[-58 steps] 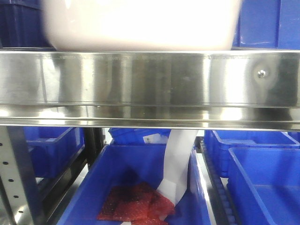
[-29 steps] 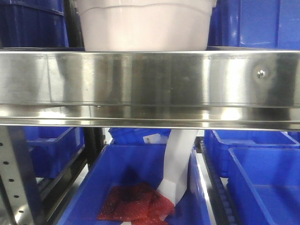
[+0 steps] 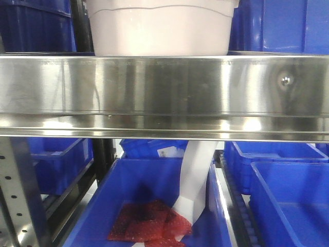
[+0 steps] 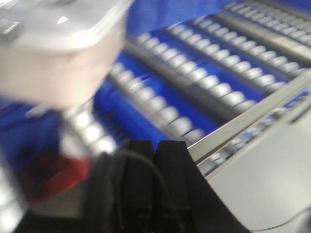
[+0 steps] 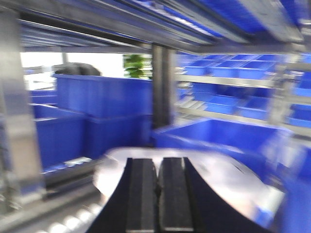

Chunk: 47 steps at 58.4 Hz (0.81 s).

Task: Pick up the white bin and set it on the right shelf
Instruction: 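Open both grippers and pull them back from the bin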

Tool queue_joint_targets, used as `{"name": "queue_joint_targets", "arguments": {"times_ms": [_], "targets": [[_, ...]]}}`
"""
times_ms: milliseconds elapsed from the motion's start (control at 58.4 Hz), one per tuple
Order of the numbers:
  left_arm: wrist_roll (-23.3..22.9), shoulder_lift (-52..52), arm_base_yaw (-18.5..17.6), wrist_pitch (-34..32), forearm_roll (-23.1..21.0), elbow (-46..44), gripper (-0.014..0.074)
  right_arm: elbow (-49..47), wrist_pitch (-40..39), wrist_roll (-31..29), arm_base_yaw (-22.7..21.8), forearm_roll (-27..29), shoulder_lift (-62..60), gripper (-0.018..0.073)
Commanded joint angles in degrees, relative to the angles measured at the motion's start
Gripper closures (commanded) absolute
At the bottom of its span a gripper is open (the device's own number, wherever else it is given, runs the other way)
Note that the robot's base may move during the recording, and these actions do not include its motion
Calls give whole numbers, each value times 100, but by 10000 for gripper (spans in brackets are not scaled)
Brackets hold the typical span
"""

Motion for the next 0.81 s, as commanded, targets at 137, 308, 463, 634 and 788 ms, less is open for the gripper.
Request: {"name": "queue_joint_targets", "arguments": {"times_ms": [137,308,463,634,788], "targets": [[-1796,-555,-42,-465,2564,-132,715,924,-952,-60,-18,-406,-1001,493],[-1942,-968,-42,-662,3414,502,715,1811,-1482,-60,-18,-406,-1677,493],[-1921,-1639,-42,-1686,3392,1577,715,2515,-1966,-60,-18,-406,-2287,493],[-1921,-2678,-42,-3019,3348,2905,715,3004,-2240,-60,-18,-406,-2934,493],[-1921,-3575,-42,-3897,3319,3940,715,3074,-2171,-60,-18,-406,-3110,493]]}}
